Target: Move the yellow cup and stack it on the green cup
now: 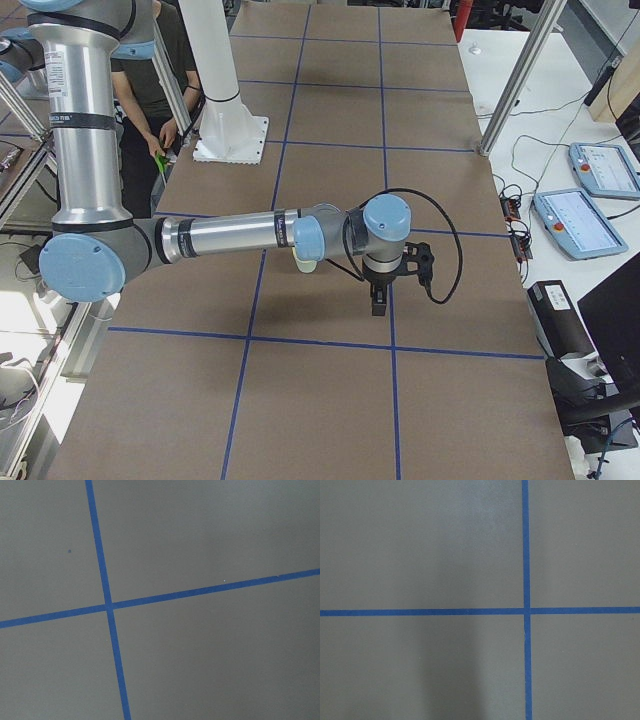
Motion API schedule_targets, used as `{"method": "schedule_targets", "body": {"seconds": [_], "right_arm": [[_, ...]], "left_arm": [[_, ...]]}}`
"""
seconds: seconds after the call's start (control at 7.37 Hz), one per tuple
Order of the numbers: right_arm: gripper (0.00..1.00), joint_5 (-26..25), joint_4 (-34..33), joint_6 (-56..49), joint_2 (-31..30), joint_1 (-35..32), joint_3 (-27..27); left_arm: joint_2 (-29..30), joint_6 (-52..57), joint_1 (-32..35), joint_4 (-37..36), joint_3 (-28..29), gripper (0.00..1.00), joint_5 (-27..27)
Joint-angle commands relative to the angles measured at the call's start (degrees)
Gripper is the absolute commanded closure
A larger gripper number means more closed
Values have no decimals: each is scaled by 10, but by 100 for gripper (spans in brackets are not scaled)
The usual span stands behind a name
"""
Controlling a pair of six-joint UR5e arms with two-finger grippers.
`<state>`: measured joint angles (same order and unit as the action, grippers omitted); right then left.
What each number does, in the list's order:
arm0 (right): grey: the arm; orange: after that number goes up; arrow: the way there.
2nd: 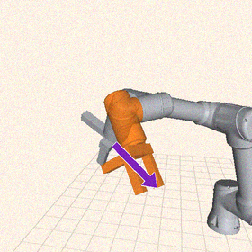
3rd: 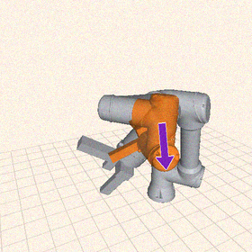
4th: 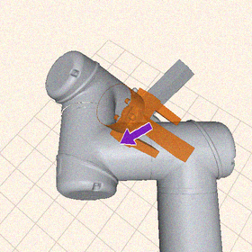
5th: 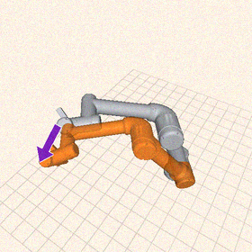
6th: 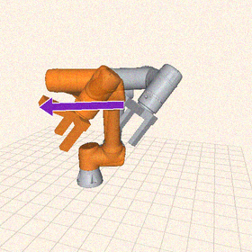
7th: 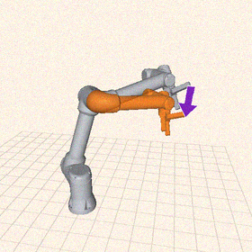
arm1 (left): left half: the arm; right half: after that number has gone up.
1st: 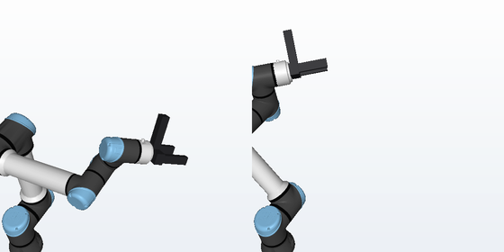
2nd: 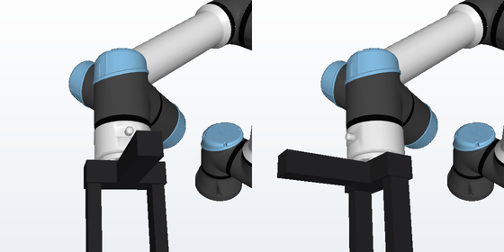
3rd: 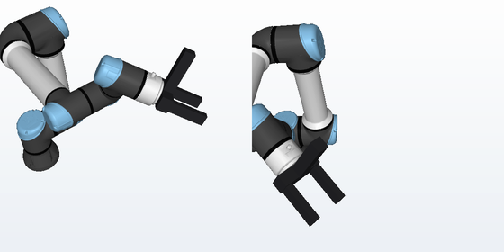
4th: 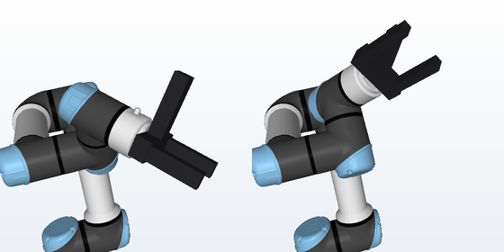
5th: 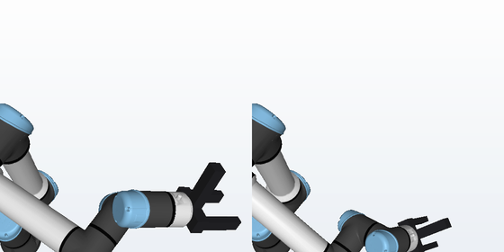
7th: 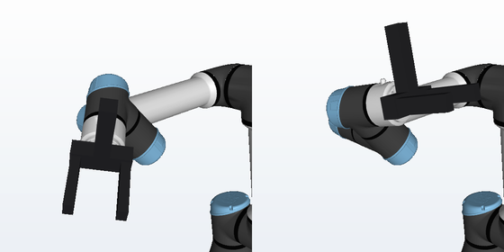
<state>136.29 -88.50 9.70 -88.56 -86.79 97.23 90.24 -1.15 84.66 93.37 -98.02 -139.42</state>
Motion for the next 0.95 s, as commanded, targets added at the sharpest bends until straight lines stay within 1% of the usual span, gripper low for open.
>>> {"method": "schedule_targets", "body": {"seconds": [0.0,0.14,0.27,0.41,0.81], "right_arm": [[0,-4,9,-5,-6,6,10],[0,-5,7,-5,-11,6,25],[0,-3,9,-5,-22,6,28],[0,3,10,-6,-26,6,30],[0,6,10,-6,-21,6,38]], "left_arm": [[-20,0,0,0,-29,0,1],[-17,0,0,1,-23,0,1],[-16,-1,0,0,-30,0,-1],[-16,1,-1,2,-24,0,-2],[-11,-2,-1,2,-24,0,-3]]}}
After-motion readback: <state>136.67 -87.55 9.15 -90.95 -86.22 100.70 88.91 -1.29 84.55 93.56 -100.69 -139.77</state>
